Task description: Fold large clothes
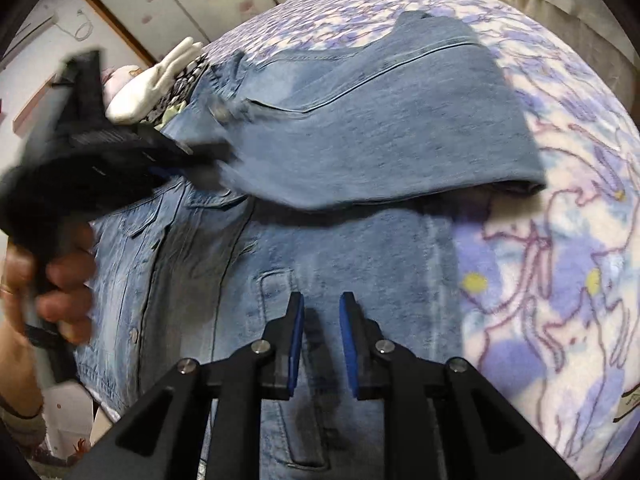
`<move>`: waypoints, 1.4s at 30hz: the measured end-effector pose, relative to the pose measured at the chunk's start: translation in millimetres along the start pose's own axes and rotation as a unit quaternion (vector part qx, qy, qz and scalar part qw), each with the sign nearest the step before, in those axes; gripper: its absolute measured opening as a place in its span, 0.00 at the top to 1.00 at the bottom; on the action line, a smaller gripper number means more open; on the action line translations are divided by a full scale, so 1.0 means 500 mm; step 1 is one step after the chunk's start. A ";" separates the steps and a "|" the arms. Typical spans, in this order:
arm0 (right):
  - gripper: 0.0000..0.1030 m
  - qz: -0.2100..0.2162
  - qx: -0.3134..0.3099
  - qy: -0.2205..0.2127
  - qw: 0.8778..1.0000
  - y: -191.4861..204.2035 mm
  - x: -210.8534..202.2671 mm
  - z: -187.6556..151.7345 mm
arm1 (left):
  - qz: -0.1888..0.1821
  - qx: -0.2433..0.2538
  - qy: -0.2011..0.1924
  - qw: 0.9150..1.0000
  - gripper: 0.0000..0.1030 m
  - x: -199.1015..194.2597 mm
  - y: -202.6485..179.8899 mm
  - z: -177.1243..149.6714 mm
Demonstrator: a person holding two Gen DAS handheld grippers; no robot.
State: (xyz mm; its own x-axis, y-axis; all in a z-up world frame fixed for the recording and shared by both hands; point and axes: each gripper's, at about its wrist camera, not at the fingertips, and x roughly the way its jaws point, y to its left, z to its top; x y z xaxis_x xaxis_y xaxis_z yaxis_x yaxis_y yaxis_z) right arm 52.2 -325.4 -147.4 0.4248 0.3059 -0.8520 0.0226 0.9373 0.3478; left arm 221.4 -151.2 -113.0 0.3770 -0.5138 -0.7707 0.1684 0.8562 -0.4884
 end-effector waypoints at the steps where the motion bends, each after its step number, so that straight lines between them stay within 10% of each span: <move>1: 0.82 -0.002 0.006 -0.003 1.000 -0.007 -0.004 0.002 | 0.000 0.007 -0.017 1.000 0.94 -0.022 -0.010 0.020; 8: 0.82 -0.023 0.034 -0.024 0.999 -0.047 -0.027 0.014 | 0.067 0.067 -0.151 0.984 0.94 -0.224 -0.009 0.141; 13: 0.82 -0.027 0.037 -0.020 0.999 -0.051 -0.026 0.009 | 0.127 0.037 -0.176 0.976 0.94 -0.305 0.115 0.137; 17: 0.82 -0.029 0.023 -0.010 0.999 -0.034 -0.013 0.009 | 0.168 0.014 -0.133 0.977 0.93 -0.271 0.248 0.098; 22: 0.82 -0.034 0.004 0.001 0.999 -0.001 0.004 0.012 | 0.158 -0.072 -0.020 0.985 0.55 -0.187 0.387 0.043; 27: 0.61 -0.043 -0.010 -0.005 0.999 0.018 0.010 0.026 | 0.109 -0.157 -0.025 0.981 0.47 -0.193 0.493 0.015; 42: 0.60 -0.069 -0.017 -0.057 0.996 0.035 0.035 0.233 | 0.081 -0.168 0.008 0.982 0.41 -0.132 0.592 0.134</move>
State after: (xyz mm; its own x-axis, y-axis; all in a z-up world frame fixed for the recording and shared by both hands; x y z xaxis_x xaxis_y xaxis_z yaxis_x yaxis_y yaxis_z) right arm 165.2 -323.1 -110.6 0.5200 0.1545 -0.8401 0.0580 0.9748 0.2152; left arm 307.4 139.6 -179.4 0.3598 -0.3757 -0.8540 -0.2036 0.8616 -0.4649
